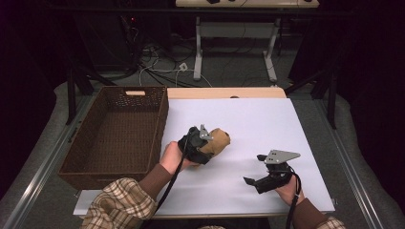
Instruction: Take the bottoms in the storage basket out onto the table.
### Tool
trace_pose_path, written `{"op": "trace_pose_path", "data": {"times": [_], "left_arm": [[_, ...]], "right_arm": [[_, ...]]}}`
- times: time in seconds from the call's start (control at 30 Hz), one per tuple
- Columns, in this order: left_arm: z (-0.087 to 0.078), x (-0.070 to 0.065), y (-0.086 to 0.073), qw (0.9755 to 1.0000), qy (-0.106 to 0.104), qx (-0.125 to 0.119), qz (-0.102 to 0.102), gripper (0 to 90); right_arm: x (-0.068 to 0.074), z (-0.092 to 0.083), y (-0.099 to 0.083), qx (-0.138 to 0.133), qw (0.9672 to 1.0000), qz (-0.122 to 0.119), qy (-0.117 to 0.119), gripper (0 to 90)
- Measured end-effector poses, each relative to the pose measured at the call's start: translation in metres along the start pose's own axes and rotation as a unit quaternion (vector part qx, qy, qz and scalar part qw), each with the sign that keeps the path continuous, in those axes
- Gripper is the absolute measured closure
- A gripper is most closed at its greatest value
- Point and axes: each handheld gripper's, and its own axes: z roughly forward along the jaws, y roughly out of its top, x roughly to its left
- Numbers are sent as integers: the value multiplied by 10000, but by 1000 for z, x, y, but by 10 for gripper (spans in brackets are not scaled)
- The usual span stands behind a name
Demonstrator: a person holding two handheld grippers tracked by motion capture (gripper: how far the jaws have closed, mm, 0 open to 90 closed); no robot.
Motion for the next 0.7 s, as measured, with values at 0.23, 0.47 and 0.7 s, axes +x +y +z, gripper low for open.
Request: {"op": "trace_pose_path", "data": {"times": [0.23,0.47,0.7], "left_arm": [[28,-6,-5,9999,41,120,-82,390],[35,-8,-13,9994,126,209,-241,169],[16,-9,-28,9989,179,-89,-417,72]], "right_arm": [[-3,3,3,78,9998,180,-103,19],[-3,10,6,376,9989,256,-143,34],[-3,19,11,514,9982,285,-145,37]]}}
